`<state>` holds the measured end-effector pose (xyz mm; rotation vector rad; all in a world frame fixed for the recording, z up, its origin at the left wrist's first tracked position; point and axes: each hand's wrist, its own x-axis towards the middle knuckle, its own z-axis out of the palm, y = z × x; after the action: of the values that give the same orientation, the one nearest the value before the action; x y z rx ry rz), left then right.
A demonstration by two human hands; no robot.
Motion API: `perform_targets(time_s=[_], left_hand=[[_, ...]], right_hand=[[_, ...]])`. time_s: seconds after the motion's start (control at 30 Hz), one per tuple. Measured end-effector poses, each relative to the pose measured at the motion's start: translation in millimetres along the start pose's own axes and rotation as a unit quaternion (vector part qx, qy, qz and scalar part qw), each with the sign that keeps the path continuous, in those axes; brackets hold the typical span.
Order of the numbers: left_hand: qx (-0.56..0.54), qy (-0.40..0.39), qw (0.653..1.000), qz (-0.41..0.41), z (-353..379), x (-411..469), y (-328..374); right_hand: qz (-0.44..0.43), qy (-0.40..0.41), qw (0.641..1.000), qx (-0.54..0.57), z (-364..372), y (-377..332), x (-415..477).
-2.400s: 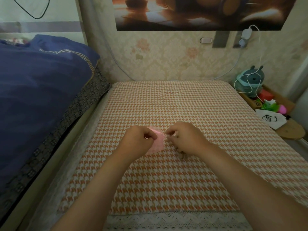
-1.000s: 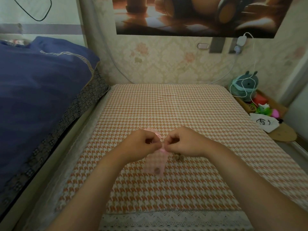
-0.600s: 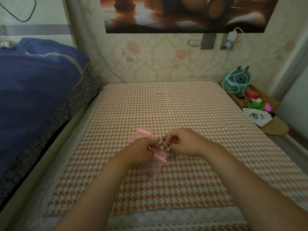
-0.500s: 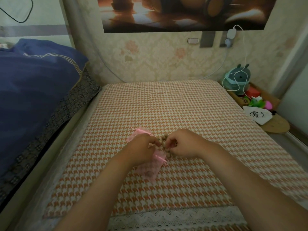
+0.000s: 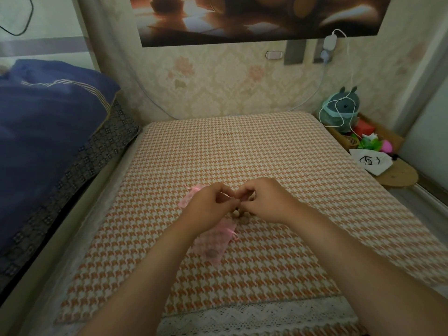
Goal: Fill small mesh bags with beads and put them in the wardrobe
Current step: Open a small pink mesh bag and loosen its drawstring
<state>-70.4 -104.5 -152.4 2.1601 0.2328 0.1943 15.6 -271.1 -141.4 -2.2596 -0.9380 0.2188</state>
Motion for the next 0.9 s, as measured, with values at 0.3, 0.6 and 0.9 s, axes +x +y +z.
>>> perform_targets(time_s=[0.3,0.6,0.9], left_hand=[[-0.027,0.053,0.998,-0.018,-11.5,-2.6,-3.4],[0.172,-0.086,0.981,0.014,-28.7,-15.1,-31.3],[0.100,-0.094,0.989,0.048,-39.3,-19.6,-20.6]], right_hand=[[0.004,0.052,0.995,0.089,19.2,-6.7,0.6],[0.053,-0.024,0.996,0.069,31.3,-8.4,7.3],[0.064,-0.100,0.985,0.123,20.2,-23.1,4.2]])
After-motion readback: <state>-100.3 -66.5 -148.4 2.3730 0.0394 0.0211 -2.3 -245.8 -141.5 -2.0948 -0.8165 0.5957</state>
